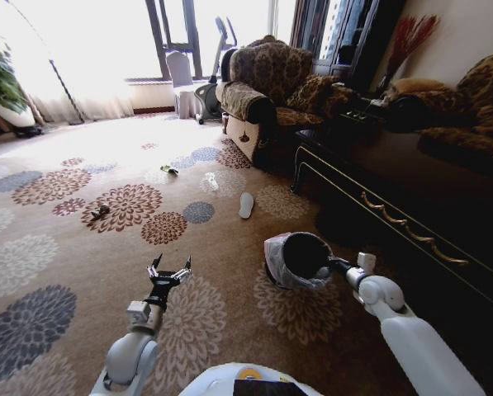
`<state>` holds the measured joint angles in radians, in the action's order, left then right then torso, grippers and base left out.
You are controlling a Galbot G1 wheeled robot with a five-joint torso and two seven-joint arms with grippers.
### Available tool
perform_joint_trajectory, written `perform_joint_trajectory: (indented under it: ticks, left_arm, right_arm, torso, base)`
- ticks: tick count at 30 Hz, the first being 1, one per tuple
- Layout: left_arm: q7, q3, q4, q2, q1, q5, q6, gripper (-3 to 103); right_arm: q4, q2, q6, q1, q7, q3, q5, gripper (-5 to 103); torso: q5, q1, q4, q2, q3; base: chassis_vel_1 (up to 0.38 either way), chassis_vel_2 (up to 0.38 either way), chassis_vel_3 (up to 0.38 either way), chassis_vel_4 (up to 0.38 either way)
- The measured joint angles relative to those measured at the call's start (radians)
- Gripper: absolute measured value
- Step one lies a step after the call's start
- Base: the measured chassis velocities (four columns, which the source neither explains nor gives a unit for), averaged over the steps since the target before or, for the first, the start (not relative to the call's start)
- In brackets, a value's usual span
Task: Pick up the trash from the ground and place it into the trash bin.
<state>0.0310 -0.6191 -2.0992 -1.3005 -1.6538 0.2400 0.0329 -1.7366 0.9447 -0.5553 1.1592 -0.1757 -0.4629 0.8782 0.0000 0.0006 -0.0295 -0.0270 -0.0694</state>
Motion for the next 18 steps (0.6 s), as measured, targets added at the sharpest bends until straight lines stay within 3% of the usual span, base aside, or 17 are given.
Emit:
perform_joint_trajectory:
  ticks: [18]
  left_arm:
    - [0.000,0.000,0.000,0.000,0.000,0.000,0.000,100]
  right_arm:
    - [0.001,0.000,-0.001,0.000,0.000,0.000,0.000,1]
  torso:
    - [0.0000,0.000,0.0000,0.000,0.000]
  base:
    - [0.000,0.000,0.000,0.000]
